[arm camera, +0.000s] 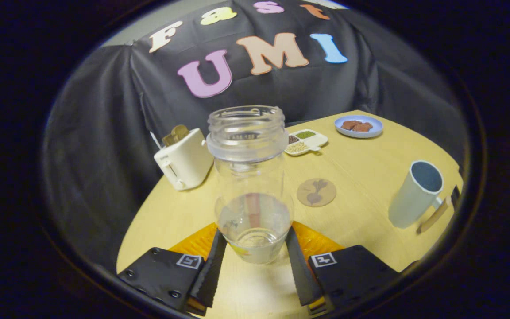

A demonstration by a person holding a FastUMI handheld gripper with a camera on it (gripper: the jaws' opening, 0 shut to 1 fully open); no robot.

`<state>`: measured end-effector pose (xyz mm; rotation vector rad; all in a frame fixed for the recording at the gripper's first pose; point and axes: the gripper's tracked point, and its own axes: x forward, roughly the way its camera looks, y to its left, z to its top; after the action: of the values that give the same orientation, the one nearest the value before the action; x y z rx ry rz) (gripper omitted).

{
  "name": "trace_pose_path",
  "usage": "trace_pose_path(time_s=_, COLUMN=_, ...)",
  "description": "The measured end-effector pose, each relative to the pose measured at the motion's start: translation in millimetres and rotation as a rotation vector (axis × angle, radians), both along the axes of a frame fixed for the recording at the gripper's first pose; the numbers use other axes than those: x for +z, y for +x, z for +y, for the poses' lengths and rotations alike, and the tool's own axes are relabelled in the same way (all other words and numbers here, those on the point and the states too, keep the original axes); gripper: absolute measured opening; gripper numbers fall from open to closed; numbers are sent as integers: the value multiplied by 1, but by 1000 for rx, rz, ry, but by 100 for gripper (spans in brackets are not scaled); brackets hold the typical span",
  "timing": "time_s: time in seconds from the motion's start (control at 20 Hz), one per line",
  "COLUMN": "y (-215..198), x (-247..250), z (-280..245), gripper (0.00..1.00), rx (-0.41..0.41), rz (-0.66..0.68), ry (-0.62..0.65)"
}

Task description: Take the bottle from table, then pour the juice into the cup, finally place the bottle on the coaster

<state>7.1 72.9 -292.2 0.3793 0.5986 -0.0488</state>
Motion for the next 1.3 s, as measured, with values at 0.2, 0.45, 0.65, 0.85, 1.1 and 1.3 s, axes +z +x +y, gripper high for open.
trace_pose_path(time_s=0.2, y=12, x=23, z=-14, gripper=74, rx=-114, rz=-54, ry=161)
trace_pose_path(time_s=0.45, y=27, x=52, z=-39, gripper=74, rx=-263, rz=-132, ry=379)
trace_pose_path(time_s=0.65, y=35, x=70, z=-62, gripper=74, rx=-369, rz=-199, ry=517)
trace_pose_path(time_s=0.85, y=40, x=73, z=-76, gripper=74, rx=-434, rz=-214, ry=637)
trace_pose_path(time_s=1.1, y=45, x=77, z=-89, gripper=74, rx=-490, rz=-236, ry=770)
trace_pose_path(time_s=1.3, y=52, x=87, z=-110, gripper=74, rx=-549, rz=-285, ry=853)
